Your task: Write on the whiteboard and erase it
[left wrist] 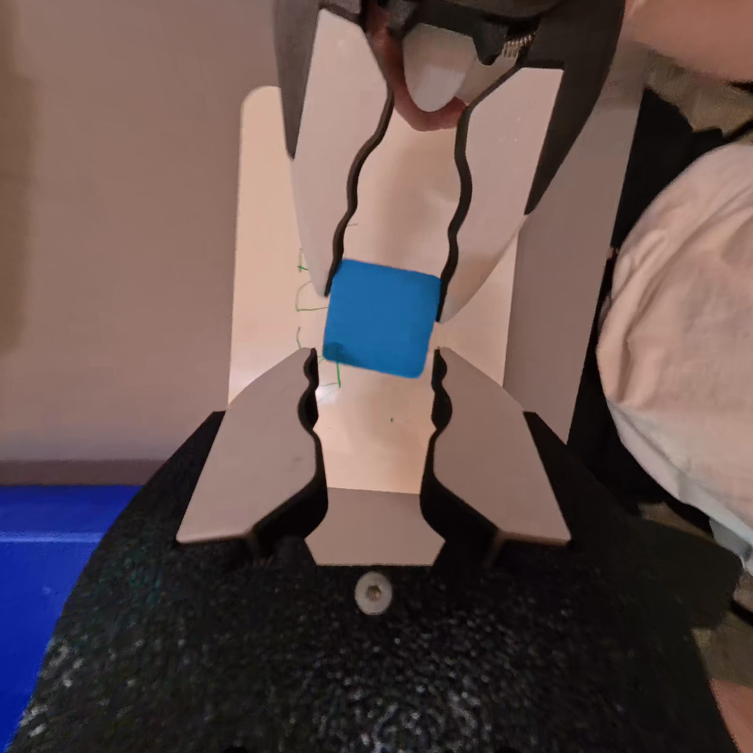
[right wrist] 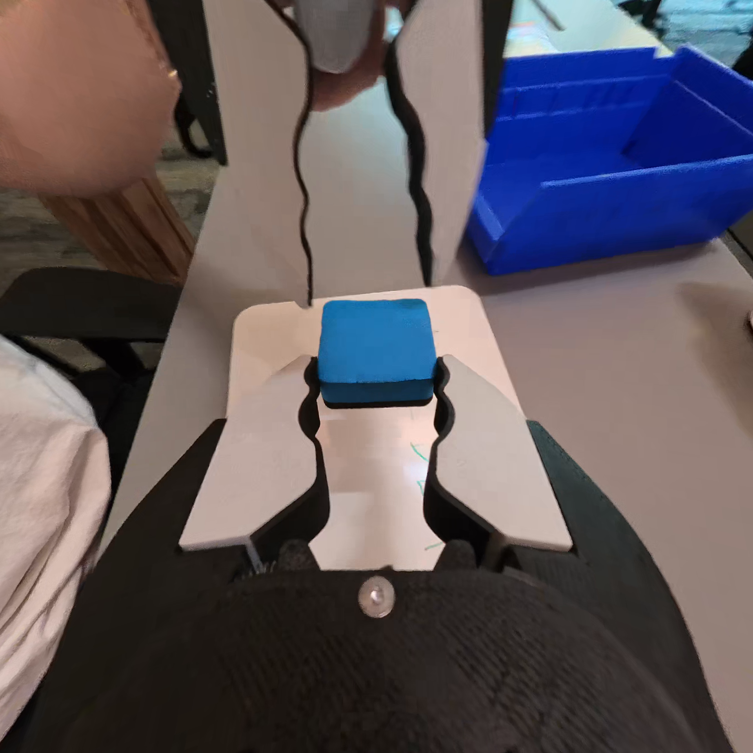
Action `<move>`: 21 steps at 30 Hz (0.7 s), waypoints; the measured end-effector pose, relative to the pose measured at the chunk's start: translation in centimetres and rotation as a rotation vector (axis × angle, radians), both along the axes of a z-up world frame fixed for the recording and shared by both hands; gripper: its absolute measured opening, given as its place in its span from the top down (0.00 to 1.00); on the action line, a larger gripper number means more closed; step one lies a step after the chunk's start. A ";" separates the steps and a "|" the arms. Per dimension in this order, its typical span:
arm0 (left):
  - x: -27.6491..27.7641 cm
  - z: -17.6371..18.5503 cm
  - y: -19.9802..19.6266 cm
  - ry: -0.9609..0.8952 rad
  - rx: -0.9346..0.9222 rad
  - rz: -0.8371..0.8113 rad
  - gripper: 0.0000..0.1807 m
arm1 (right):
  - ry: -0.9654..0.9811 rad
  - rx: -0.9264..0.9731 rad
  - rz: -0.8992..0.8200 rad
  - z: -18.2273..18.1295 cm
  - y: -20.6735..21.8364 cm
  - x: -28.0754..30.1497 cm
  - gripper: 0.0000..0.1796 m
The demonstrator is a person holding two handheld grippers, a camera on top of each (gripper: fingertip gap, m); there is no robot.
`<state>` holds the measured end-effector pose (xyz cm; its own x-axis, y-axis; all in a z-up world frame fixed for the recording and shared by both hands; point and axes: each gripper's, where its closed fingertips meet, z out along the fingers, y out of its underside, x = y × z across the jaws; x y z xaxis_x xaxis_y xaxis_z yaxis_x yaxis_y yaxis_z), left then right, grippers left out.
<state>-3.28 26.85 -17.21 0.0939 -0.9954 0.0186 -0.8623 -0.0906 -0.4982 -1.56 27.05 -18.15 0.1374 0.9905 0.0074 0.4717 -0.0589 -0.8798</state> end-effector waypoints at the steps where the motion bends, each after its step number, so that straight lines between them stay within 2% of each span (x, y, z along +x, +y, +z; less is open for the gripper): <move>1: -0.2 0.2 0.3 -0.041 0.004 0.035 0.71 | 0.024 -0.011 -0.046 0.1 0.8 0.5 0.70; 3: -0.7 0.7 0.6 -0.142 -0.017 0.107 0.77 | 0.087 -0.058 -0.126 0.2 2.1 1.4 0.69; 6: -1.9 0.3 -0.1 -0.293 -0.102 0.158 0.99 | 0.155 -0.123 -0.218 -0.3 4.0 2.5 0.69; 8: -2.7 -1.2 -1.2 -0.350 -0.174 0.156 1.00 | 0.153 -0.138 -0.251 -1.3 4.8 2.7 0.69; 13: -4.7 -7.2 -3.5 -0.293 -0.319 0.168 1.00 | 0.101 -0.110 -0.237 -3.0 5.9 0.7 0.69; 21: -6.1 -10.1 -5.0 -0.338 -0.413 0.184 1.00 | -0.050 -0.103 -0.087 -6.0 5.1 -4.8 0.69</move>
